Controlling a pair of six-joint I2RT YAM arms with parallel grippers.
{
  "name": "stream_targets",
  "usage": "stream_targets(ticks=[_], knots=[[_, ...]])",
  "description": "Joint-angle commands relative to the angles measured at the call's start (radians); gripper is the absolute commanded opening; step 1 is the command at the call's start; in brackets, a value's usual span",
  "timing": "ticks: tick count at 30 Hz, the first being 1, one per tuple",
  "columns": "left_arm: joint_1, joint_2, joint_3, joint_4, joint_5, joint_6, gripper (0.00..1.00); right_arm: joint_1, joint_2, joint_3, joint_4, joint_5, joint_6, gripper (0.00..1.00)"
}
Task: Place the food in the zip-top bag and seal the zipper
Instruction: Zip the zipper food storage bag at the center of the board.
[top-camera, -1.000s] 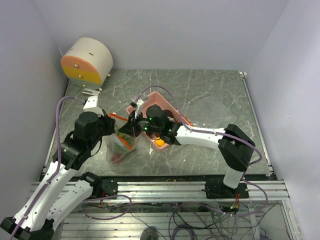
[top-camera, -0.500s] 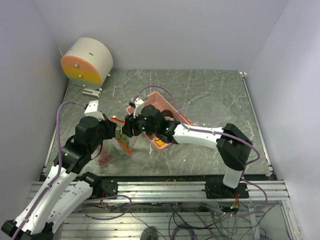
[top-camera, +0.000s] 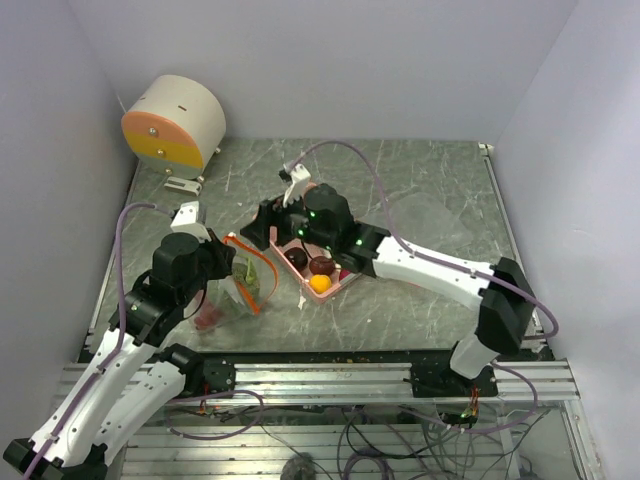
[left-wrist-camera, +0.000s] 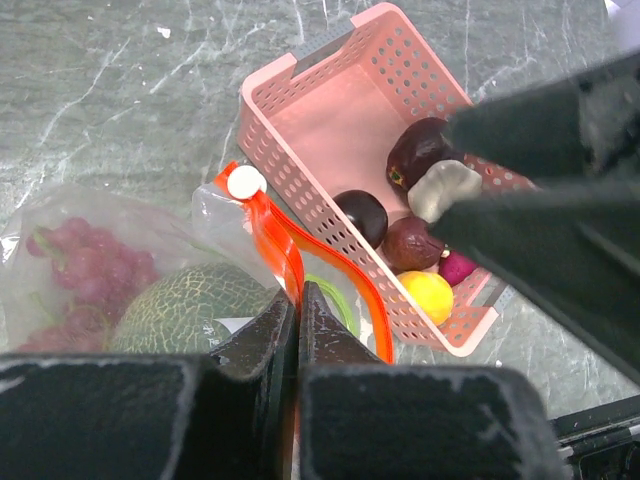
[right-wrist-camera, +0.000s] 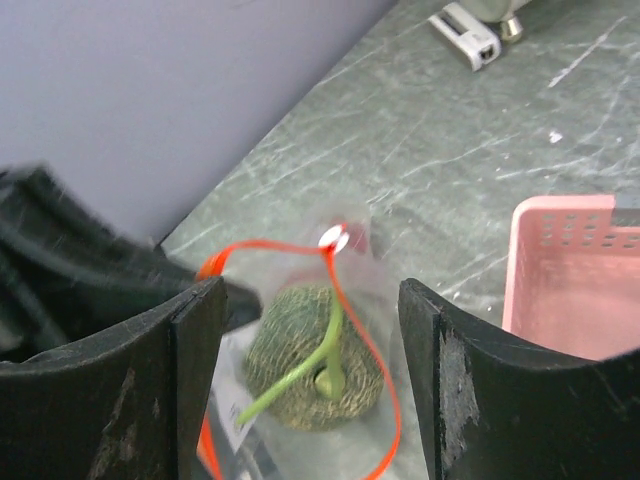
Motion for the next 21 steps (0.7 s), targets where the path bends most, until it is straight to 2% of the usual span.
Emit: stream_targets(ticks=[1,9,21], knots=[[-0.002,-0.005,0.049,0.035,0.035,-0.002,0.10,-0.038,0.122,0.122,-0.138,0.022,0.075,0.68],[-0.002,-0.009,0.052,0.023,0.041,0.000,0.10,-0.051,0.317,0.325,-0.235,-0.047,0.154,0.67],[-0.002,-0.003,0.017,0.066,0.050,-0.004,0.10,-0.053,0.332,0.293,-0.159,-0.181,0.244,0.65]])
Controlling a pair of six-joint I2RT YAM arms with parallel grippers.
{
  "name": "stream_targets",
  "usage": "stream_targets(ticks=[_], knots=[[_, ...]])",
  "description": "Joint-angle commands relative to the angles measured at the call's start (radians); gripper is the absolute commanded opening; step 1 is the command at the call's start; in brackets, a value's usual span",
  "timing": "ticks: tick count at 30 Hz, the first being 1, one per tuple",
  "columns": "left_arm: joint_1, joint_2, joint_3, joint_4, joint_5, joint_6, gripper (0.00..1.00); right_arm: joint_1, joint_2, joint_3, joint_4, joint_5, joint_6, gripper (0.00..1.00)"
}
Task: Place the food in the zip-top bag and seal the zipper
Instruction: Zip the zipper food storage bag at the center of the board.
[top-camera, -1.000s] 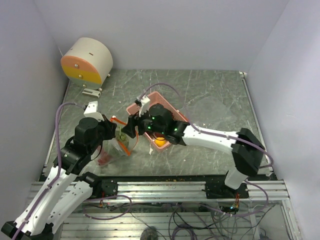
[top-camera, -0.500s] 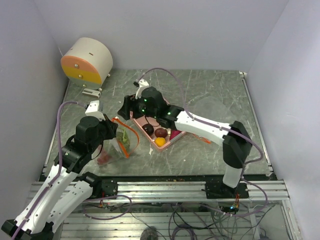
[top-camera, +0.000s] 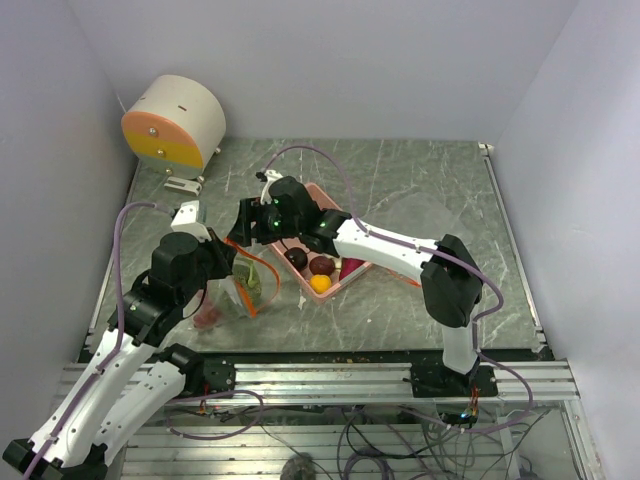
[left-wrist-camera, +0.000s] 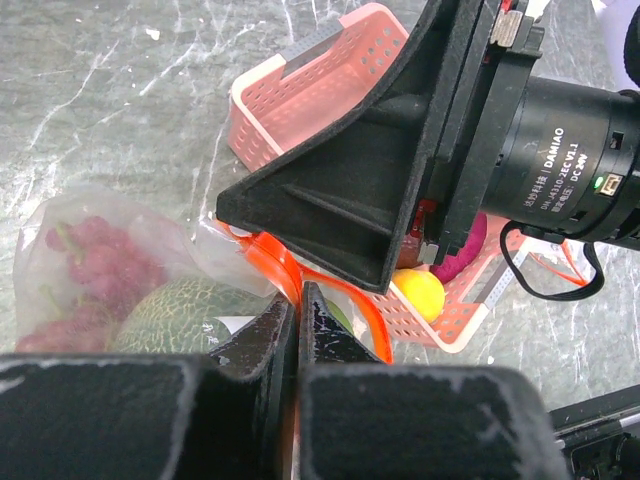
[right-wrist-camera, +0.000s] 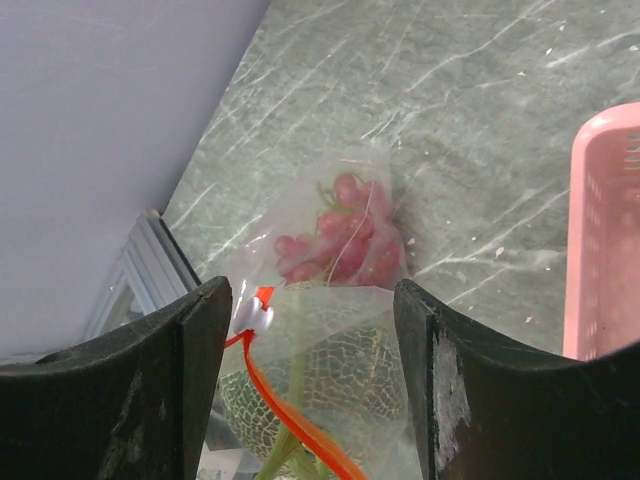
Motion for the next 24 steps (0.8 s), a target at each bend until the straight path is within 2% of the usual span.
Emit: stream_targets(ticks=[1,10,19,24], knots=[[-0.002,0.000,0.003,0.075,0.034,-0.006,0.10,-0.003,-0.014,-0.004,0.042,-0.058,0.043,0.65],[-0.002,0.008,-0.014,0.101,0.043,-0.015,0.10,0.000,0.030,0.052,0.021,-0.106,0.057,0.63],[-0.002,0.032,-0.029,0.146,0.059,-0.021,0.10,0.012,0.017,0.000,0.035,-0.131,0.055,0.43],[-0.002,0.046,-0.027,0.157,0.059,-0.018,0.11,0.013,0.021,-0.002,0.033,-0.138,0.042,0.24]])
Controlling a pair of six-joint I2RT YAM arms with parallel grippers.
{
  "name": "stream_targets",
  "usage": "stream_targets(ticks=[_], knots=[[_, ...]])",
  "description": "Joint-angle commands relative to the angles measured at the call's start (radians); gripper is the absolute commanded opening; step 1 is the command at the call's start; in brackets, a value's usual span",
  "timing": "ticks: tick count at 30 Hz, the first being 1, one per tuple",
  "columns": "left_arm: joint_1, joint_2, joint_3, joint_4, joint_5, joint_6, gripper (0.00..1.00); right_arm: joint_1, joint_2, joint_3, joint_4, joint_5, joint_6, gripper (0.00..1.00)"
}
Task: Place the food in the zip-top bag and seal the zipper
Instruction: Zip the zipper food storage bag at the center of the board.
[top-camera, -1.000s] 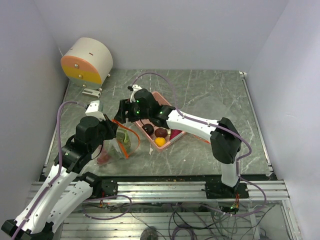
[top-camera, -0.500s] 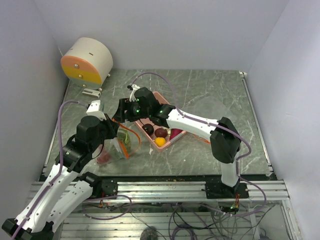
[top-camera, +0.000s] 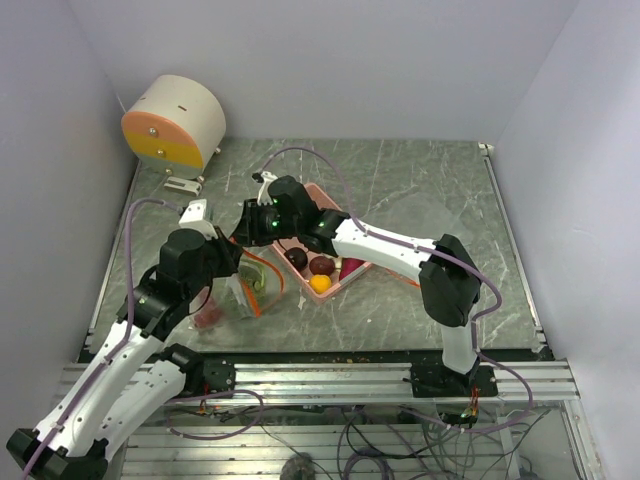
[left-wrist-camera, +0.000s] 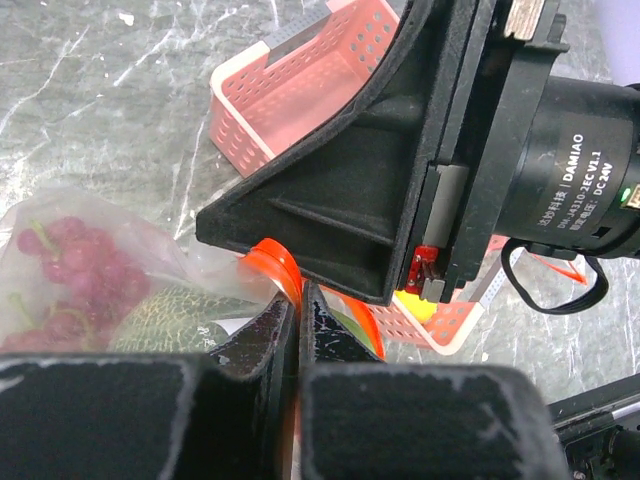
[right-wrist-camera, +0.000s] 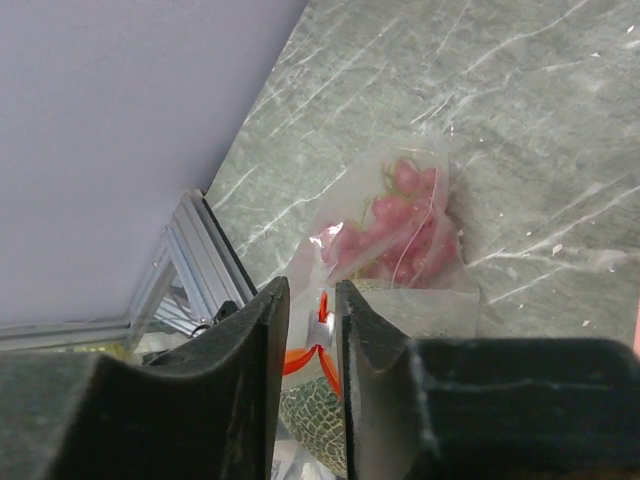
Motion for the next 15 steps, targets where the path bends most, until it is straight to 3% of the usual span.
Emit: stream_targets(ticks=[1,4,6,11,15], knots=[[-0.002,0.006,0.006,0.094,0.021,-0.006,0.13,0.011,0.006,-0.016,0.009,-0.028,-0.019,0.19],[-0.002,0.005,0.010,0.092,0.011,0.002,0.20,0.010,-0.027,-0.037,0.006,0.011,-0.041,0.07],[-0.002,0.006,0.012,0.093,0.010,0.010,0.34,0.009,-0.057,-0.051,0.005,0.042,-0.060,0.00],[-0.002,0.012,0.095,0.021,0.009,0.073,0.66,-0.008,-0.128,-0.085,0.007,0.052,-0.148,0.00],[-0.002,-0.016,0.182,-0.064,-0.025,0.133,0.74,-0.023,-0.196,-0.099,0.029,-0.039,-0.252,0.00]])
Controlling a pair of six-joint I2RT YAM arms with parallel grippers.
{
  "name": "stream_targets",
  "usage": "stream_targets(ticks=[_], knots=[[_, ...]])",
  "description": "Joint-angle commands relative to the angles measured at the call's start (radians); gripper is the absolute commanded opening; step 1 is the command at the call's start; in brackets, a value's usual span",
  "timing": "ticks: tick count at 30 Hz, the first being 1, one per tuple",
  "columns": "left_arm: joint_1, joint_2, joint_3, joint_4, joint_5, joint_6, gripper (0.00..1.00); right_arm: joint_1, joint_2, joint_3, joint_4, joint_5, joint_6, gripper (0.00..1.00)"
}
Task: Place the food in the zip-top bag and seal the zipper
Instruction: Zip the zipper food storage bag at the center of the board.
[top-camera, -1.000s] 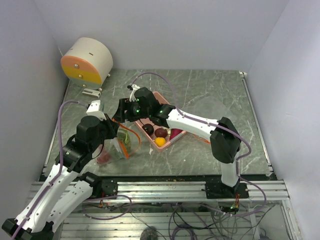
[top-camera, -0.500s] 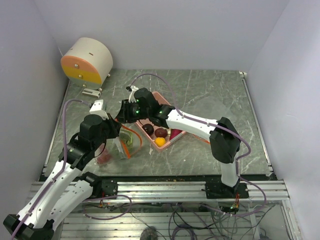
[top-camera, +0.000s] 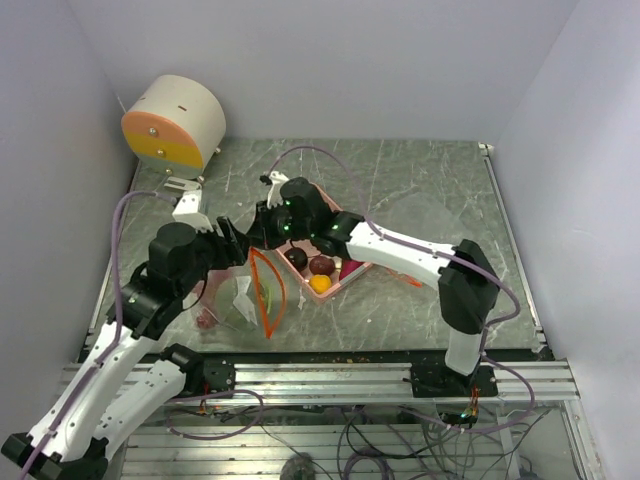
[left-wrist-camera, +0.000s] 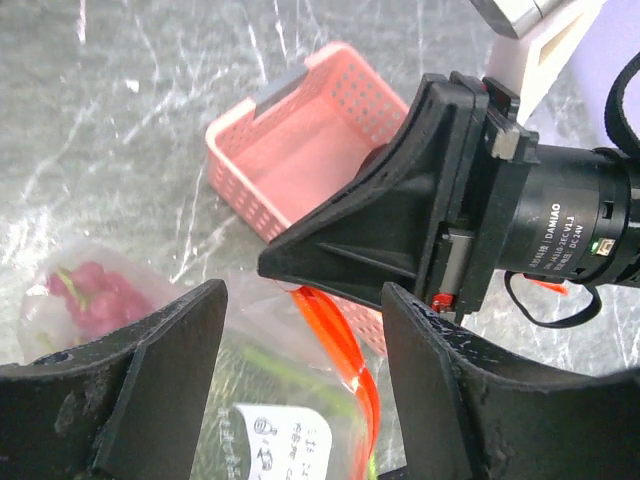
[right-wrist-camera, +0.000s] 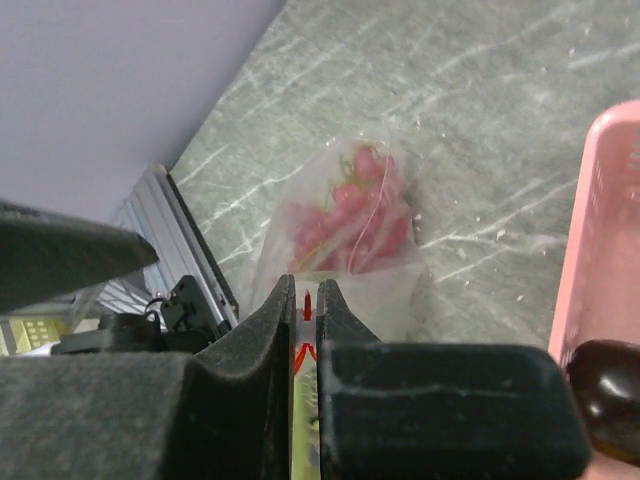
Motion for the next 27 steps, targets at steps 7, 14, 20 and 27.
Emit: stream_targets(ticks=[7,14,20,27], knots=[[-0.002,-0.083,0.181,-0.093,-0.013,0.198,0.69,-0.021,-0.178,0.123,-0.156,-0.228,-0.385,0.00],[-0.002,-0.104,0.173,-0.039,0.130,0.300,0.61,-0.026,-0.220,0.242,-0.317,-0.410,-0.616,0.00],[-0.002,-0.135,0.151,-0.008,0.269,0.370,0.60,-0.048,-0.179,0.326,-0.430,-0.616,-0.724,0.00],[-0.002,-0.242,0.071,0.109,0.422,0.413,0.64,-0.052,-0.163,0.346,-0.476,-0.649,-0.768,0.00]])
